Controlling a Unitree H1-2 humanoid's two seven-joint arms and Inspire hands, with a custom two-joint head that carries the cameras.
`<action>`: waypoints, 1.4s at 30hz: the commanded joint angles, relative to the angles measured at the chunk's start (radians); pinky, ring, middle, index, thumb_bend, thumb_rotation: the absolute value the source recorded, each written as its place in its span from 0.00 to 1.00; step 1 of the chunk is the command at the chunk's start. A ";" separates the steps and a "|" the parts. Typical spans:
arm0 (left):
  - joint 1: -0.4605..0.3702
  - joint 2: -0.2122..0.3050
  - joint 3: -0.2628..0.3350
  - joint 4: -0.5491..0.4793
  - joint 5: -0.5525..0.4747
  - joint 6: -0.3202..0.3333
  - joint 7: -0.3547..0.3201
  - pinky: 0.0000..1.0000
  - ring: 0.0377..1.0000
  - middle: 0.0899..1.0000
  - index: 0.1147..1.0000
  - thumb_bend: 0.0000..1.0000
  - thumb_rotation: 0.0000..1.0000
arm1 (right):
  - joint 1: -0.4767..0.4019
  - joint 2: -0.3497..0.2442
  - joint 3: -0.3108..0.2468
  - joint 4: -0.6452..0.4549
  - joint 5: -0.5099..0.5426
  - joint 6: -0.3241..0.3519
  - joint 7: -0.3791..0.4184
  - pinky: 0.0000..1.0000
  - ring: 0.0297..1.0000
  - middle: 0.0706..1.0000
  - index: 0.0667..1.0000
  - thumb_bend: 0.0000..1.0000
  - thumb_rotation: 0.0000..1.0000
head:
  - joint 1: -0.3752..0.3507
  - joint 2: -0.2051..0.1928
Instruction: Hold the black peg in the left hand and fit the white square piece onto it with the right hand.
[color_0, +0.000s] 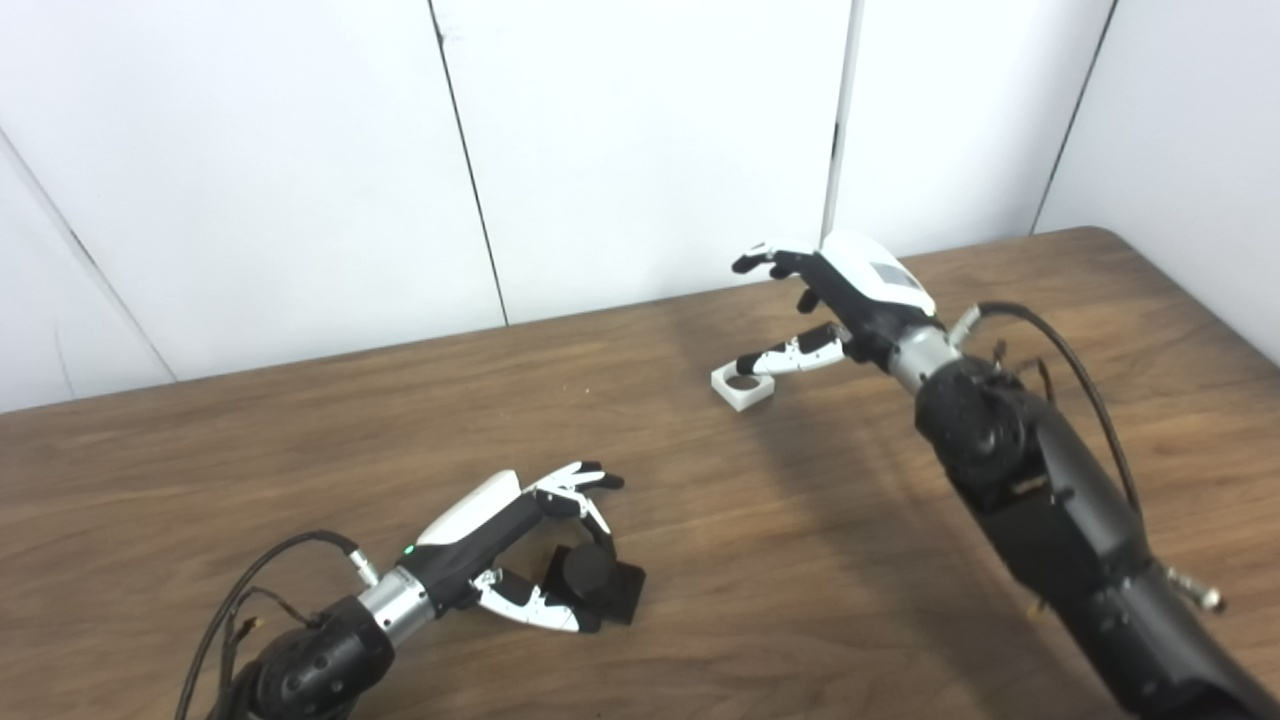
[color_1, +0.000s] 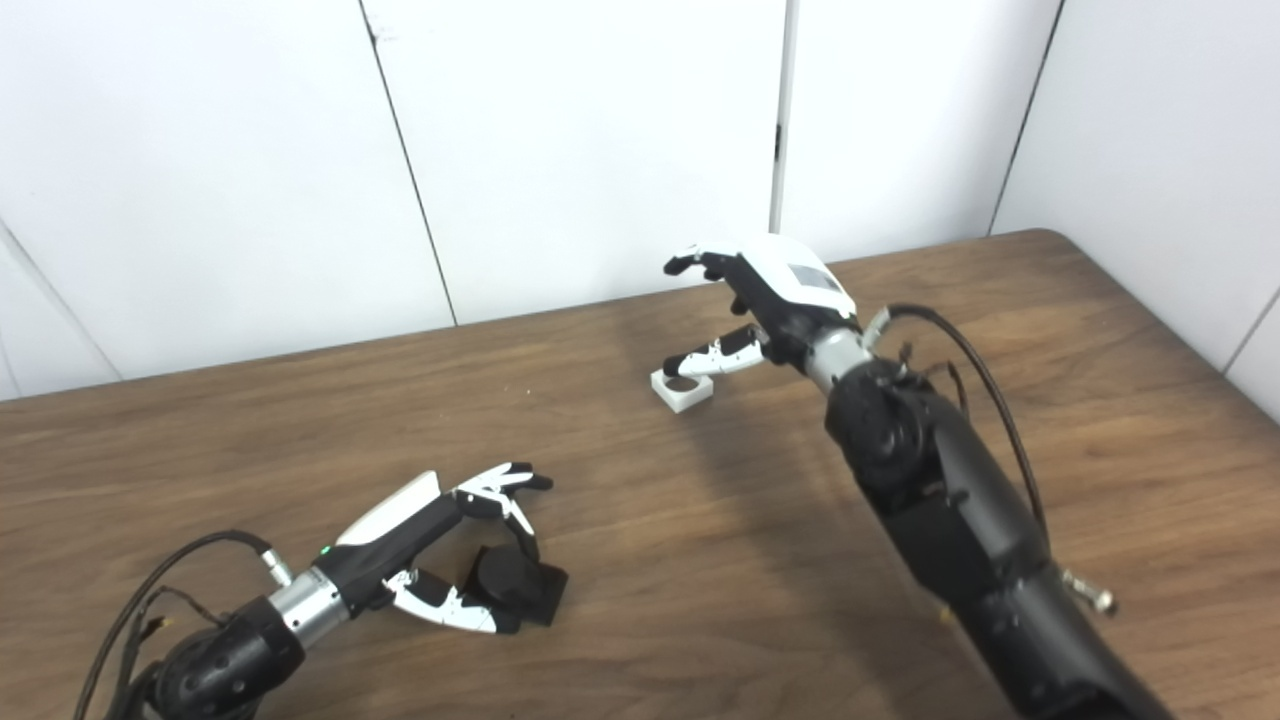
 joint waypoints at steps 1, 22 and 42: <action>0.015 0.024 -0.027 0.048 0.048 0.044 -0.046 0.90 0.98 0.90 0.43 0.51 0.07 | -0.095 -0.042 0.011 0.011 -0.007 -0.039 0.026 0.65 0.84 0.89 0.79 0.70 0.25 | 0.001 0.001; 0.006 0.023 -0.049 0.072 0.118 0.042 -0.024 0.93 0.97 0.90 0.43 0.51 0.08 | -0.336 -0.105 0.175 0.214 -0.023 -0.095 0.306 0.80 0.93 0.96 0.84 0.85 0.18 | 0.019 0.004; 0.017 0.026 -0.055 0.055 0.114 0.057 -0.018 0.93 0.97 0.90 0.43 0.51 0.08 | -0.424 -0.086 0.305 0.353 -0.131 -0.112 0.416 0.98 0.98 0.99 0.86 0.86 0.19 | 0.027 0.017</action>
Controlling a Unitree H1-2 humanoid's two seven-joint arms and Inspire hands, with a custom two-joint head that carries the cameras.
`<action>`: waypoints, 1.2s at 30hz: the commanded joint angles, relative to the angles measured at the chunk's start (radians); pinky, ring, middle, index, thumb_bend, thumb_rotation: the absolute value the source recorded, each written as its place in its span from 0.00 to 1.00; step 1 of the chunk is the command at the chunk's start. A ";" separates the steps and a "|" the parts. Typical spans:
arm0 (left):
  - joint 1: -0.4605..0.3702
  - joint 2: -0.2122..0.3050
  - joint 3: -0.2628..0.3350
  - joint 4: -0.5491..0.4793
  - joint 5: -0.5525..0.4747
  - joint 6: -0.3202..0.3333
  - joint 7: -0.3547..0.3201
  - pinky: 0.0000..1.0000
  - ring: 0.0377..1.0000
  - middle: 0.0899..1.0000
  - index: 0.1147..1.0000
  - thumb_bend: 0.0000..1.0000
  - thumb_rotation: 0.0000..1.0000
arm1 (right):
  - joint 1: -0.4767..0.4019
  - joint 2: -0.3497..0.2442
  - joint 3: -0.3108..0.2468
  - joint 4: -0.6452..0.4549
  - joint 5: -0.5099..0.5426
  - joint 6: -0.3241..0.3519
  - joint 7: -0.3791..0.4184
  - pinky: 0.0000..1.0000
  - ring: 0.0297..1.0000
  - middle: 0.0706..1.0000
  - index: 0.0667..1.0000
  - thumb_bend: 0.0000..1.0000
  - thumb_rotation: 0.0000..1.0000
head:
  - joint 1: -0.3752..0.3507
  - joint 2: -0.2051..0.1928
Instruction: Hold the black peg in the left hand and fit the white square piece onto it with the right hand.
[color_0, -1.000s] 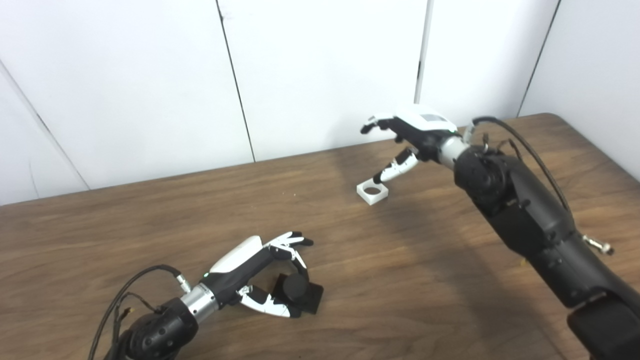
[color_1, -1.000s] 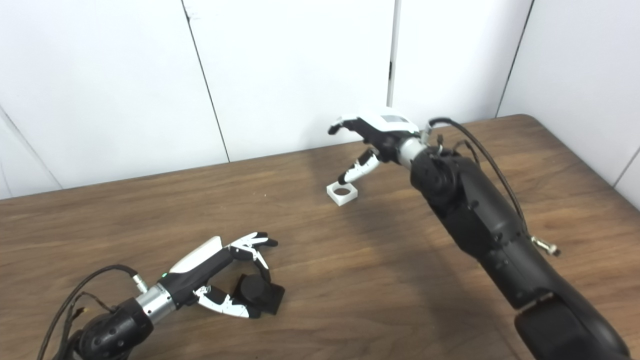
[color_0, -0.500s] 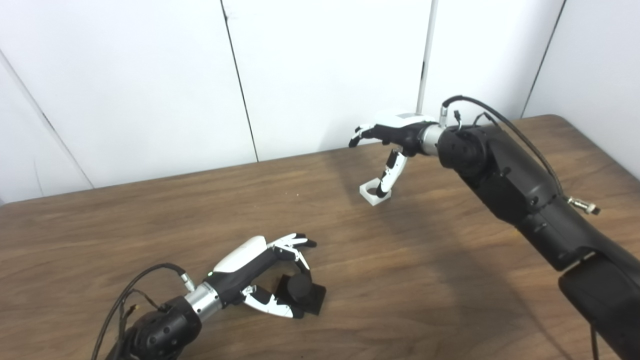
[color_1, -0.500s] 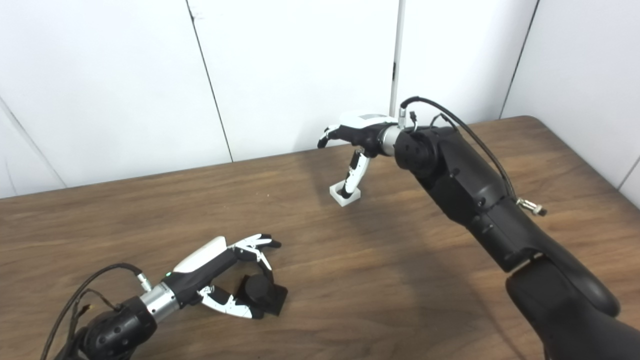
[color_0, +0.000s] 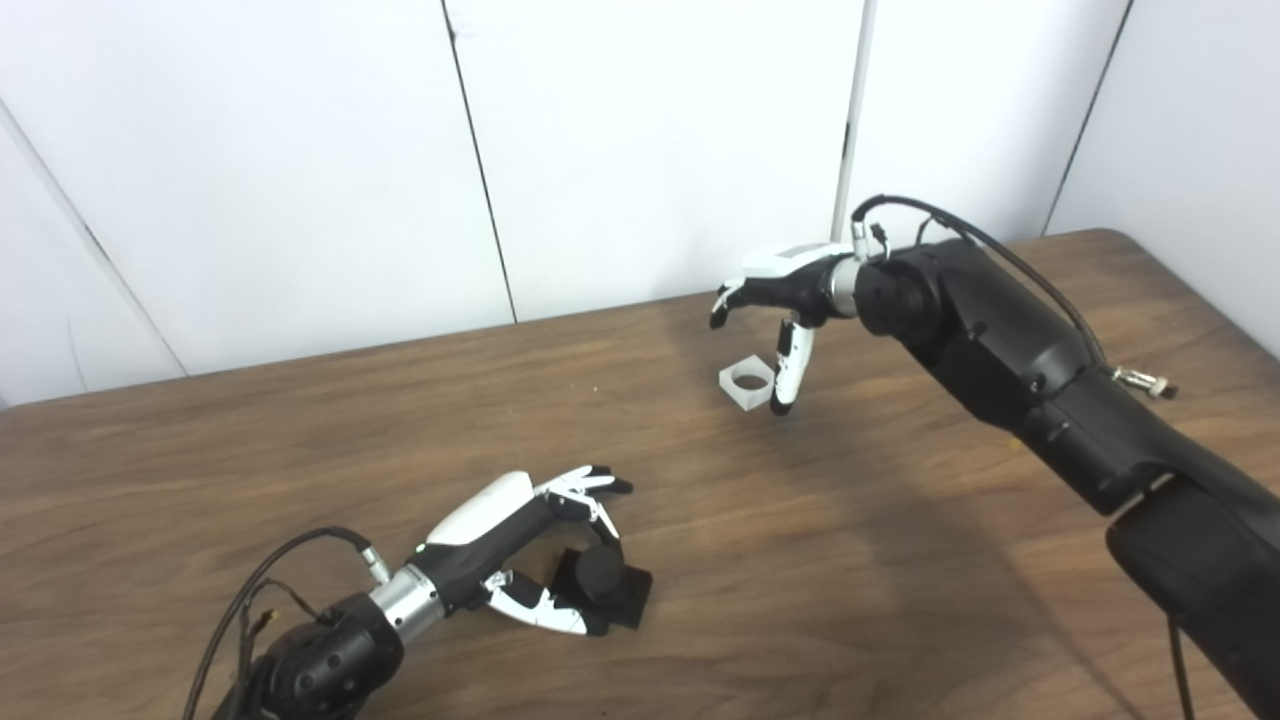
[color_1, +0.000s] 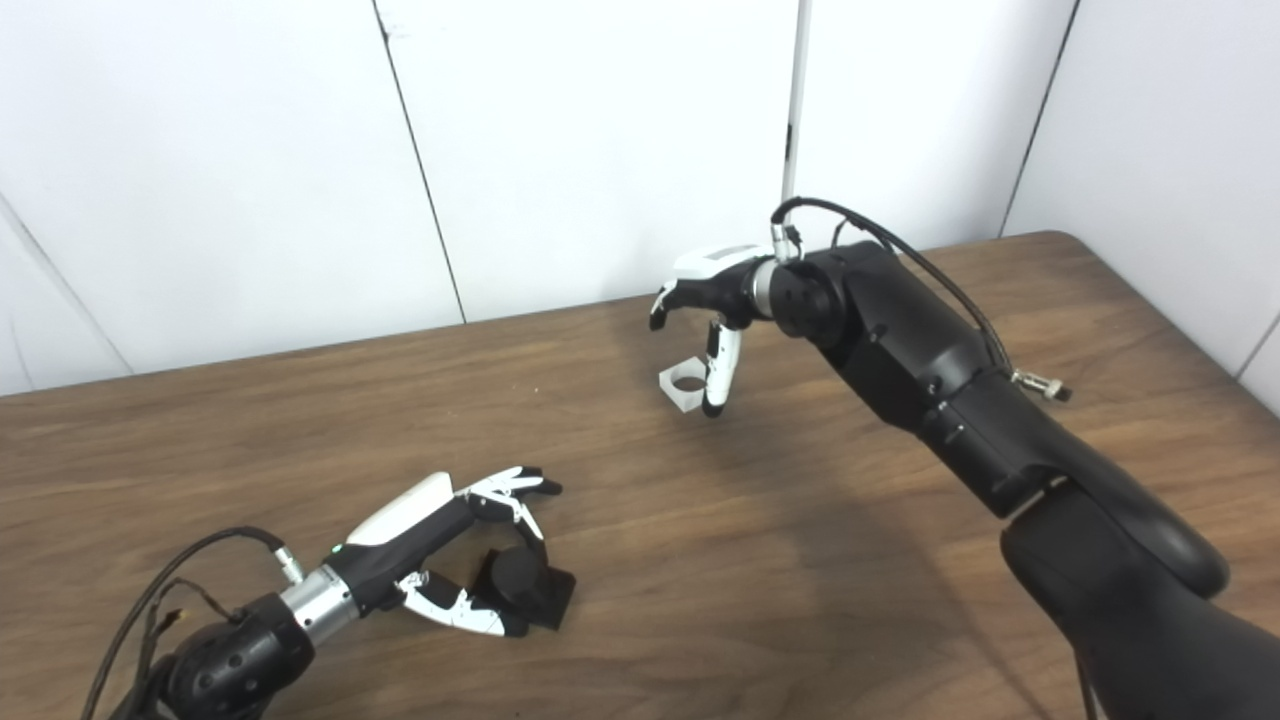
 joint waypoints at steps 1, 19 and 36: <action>0.033 0.028 -0.024 0.039 0.062 0.068 -0.045 0.93 0.97 0.90 0.43 0.51 0.08 | -0.065 -0.005 0.001 0.006 -0.021 -0.009 -0.001 0.98 0.99 0.99 0.86 0.86 0.19 | 0.003 0.002; 0.052 0.035 -0.021 -0.004 0.091 0.096 -0.037 0.93 0.98 0.91 0.43 0.51 0.08 | 0.015 0.027 0.007 0.142 -0.054 -0.077 -0.201 0.98 0.97 0.95 0.82 0.78 0.18 | 0.014 0.014; 0.057 0.023 -0.022 -0.011 0.094 0.108 -0.027 0.93 0.97 0.91 0.43 0.51 0.08 | 0.039 0.056 0.018 0.272 -0.049 -0.091 -0.300 0.93 0.93 0.90 0.74 0.76 0.16 | 0.038 0.024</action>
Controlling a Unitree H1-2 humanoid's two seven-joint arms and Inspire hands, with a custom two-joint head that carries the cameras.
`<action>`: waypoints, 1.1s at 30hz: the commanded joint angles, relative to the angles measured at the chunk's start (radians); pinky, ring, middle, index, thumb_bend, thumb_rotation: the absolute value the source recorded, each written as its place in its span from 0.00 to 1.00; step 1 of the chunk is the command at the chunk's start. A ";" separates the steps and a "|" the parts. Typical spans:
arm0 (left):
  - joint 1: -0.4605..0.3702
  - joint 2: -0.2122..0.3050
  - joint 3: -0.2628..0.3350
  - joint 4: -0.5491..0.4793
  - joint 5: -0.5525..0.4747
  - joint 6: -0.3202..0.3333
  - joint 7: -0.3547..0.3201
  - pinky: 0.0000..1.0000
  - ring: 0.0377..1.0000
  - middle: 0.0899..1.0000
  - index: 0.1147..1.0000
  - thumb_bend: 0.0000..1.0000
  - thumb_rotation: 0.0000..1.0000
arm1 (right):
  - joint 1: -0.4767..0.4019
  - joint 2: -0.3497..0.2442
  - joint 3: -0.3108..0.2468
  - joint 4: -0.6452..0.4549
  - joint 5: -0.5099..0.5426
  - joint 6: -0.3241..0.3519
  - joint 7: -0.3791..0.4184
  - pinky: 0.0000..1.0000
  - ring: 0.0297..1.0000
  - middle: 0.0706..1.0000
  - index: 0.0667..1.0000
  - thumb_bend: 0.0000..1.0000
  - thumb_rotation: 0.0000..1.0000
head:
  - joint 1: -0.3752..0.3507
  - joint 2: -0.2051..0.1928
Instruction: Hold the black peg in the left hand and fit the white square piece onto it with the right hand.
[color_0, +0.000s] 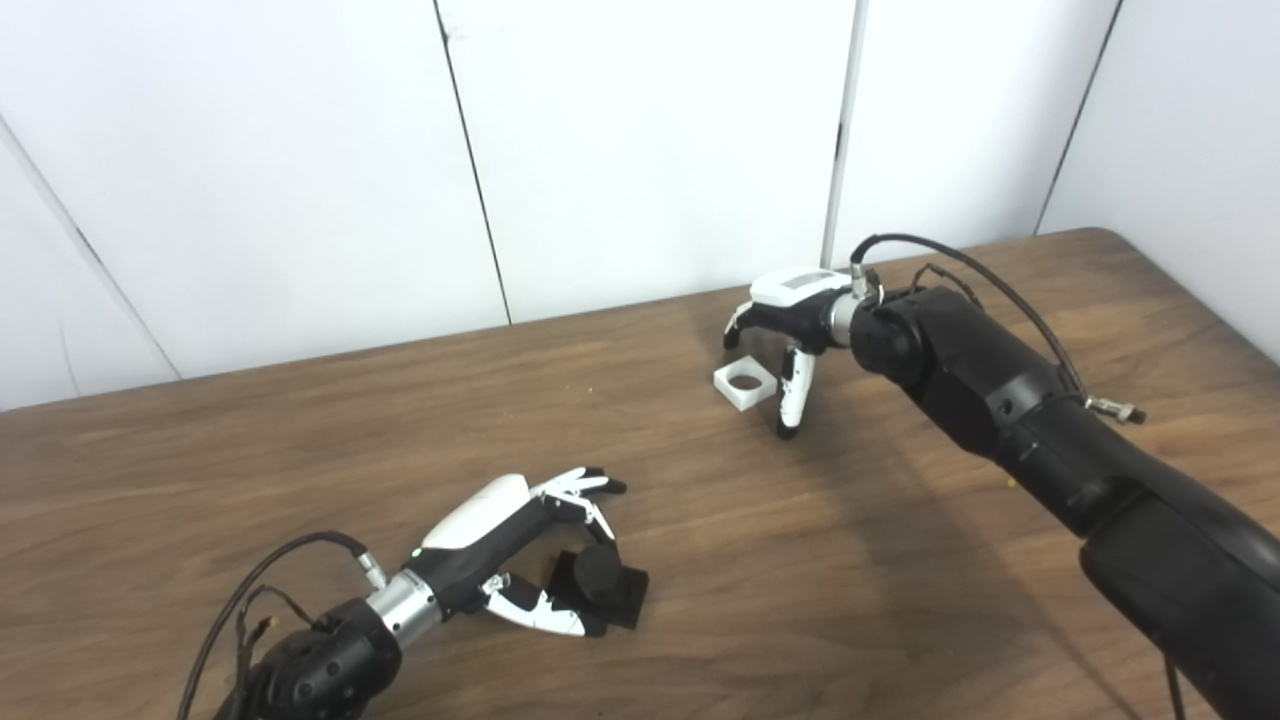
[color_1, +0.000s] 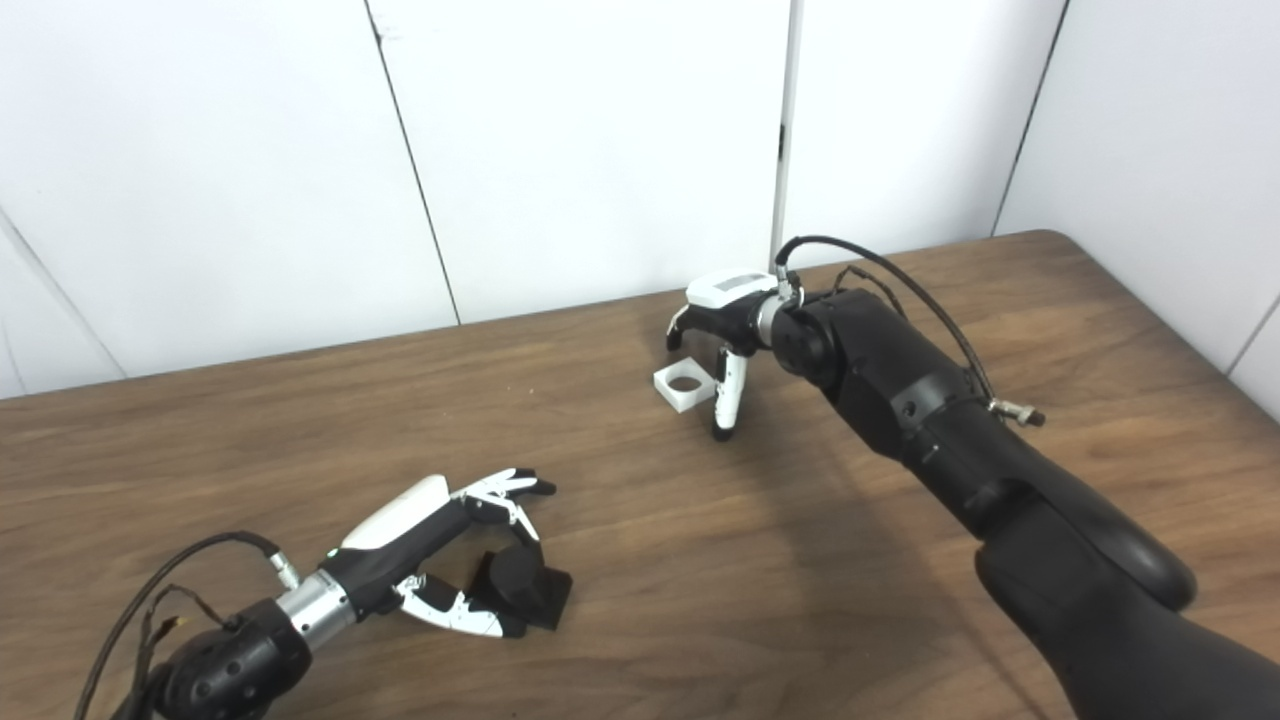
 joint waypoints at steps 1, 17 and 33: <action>0.036 0.019 -0.027 0.030 0.067 0.062 -0.035 0.93 0.97 0.91 0.43 0.51 0.08 | 0.003 0.007 0.006 0.038 -0.016 0.002 -0.035 0.92 0.93 0.90 0.73 0.75 0.16 | 0.002 0.001; 0.041 0.017 -0.024 0.011 0.070 0.081 -0.037 0.92 0.98 0.91 0.43 0.51 0.08 | -0.025 0.037 0.051 0.118 -0.026 -0.030 -0.078 0.88 0.90 0.86 0.63 0.65 0.25 | 0.025 0.010; 0.043 0.019 -0.024 0.008 0.068 0.084 -0.035 0.92 0.97 0.90 0.43 0.51 0.08 | -0.051 0.053 0.090 0.152 -0.023 -0.047 -0.093 0.88 0.88 0.83 0.46 0.51 0.16 | 0.032 0.015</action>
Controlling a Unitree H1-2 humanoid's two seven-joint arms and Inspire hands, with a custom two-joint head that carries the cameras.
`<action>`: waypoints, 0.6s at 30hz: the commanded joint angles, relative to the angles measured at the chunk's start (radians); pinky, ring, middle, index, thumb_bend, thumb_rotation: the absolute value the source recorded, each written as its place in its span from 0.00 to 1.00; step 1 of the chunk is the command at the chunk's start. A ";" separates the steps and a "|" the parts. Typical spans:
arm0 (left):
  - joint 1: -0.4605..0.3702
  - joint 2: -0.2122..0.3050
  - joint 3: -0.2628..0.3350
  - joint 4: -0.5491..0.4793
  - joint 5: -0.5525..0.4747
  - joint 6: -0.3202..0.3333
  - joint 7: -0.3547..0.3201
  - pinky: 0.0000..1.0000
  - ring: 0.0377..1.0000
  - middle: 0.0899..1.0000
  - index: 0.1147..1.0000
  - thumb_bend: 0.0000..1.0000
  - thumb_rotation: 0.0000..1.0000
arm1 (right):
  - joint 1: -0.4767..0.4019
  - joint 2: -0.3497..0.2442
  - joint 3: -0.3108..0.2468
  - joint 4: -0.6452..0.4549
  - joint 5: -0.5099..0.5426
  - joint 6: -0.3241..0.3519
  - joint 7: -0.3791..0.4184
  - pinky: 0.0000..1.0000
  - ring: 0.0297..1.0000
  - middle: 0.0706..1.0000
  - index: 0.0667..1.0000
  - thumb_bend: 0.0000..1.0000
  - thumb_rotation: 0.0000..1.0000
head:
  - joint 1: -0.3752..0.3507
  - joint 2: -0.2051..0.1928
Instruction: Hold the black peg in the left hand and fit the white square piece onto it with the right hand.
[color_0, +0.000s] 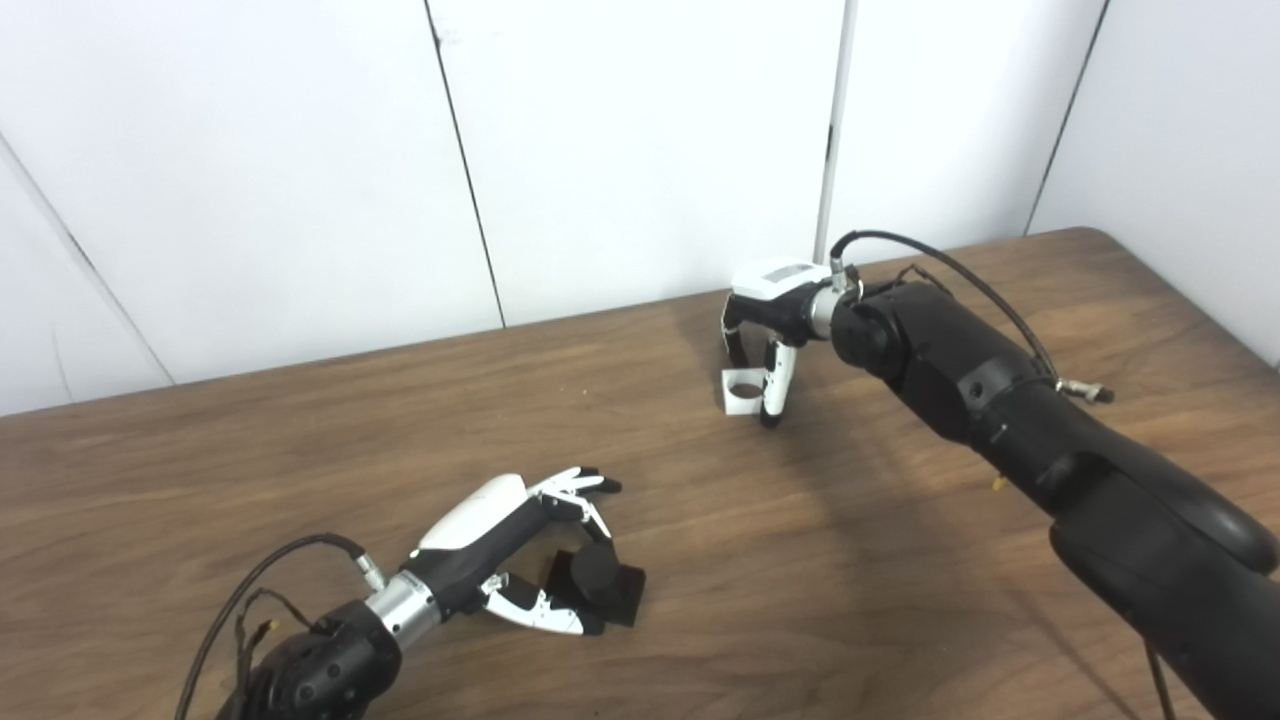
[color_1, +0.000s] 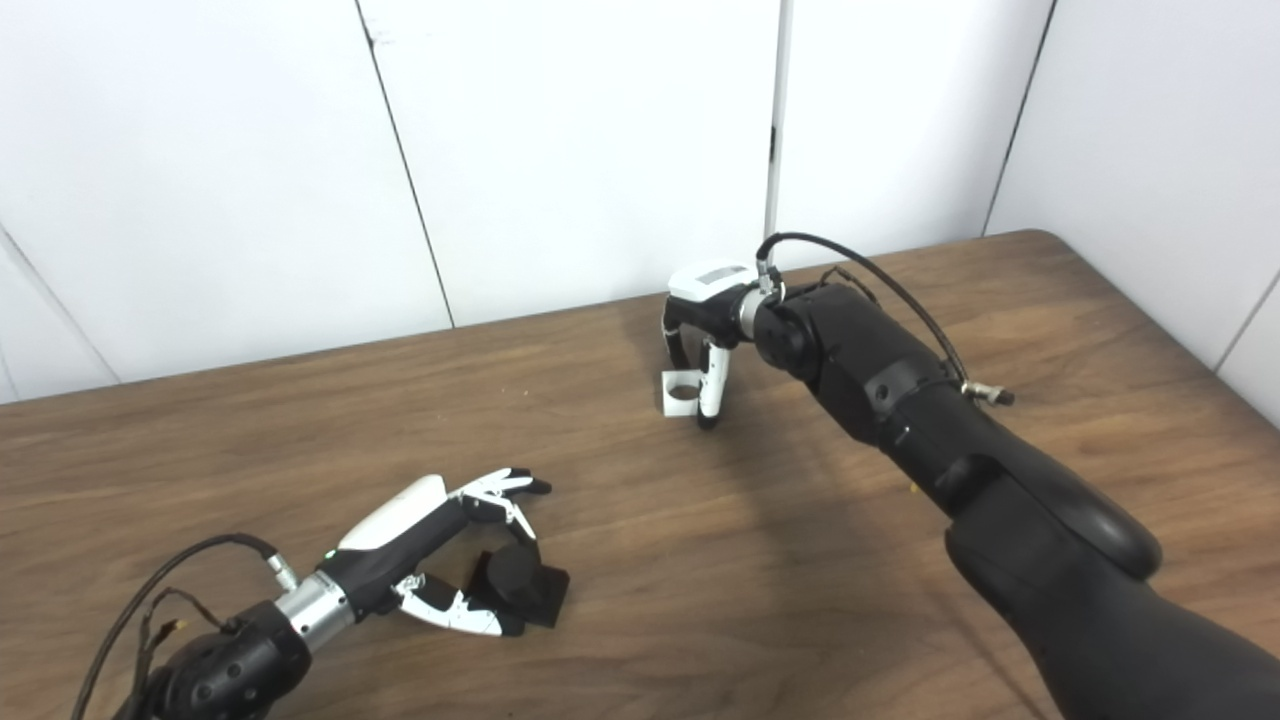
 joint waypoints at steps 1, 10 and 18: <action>0.035 0.019 -0.026 0.028 0.051 0.055 -0.044 0.93 0.97 0.91 0.43 0.51 0.08 | 0.011 0.019 0.024 0.027 -0.034 0.001 -0.017 0.88 0.88 0.83 0.46 0.51 0.16 | -0.002 0.002; 0.037 0.022 -0.026 0.026 0.054 0.053 -0.043 0.91 0.97 0.90 0.43 0.51 0.08 | 0.017 0.013 0.029 0.016 -0.038 0.001 -0.014 0.87 0.87 0.82 0.46 0.51 0.16 | -0.002 0.008; 0.035 0.022 -0.027 0.027 0.054 0.058 -0.046 0.92 0.98 0.91 0.43 0.51 0.08 | 0.032 0.004 0.018 0.012 -0.030 -0.017 -0.053 0.86 0.87 0.81 0.45 0.51 0.15 | -0.004 0.009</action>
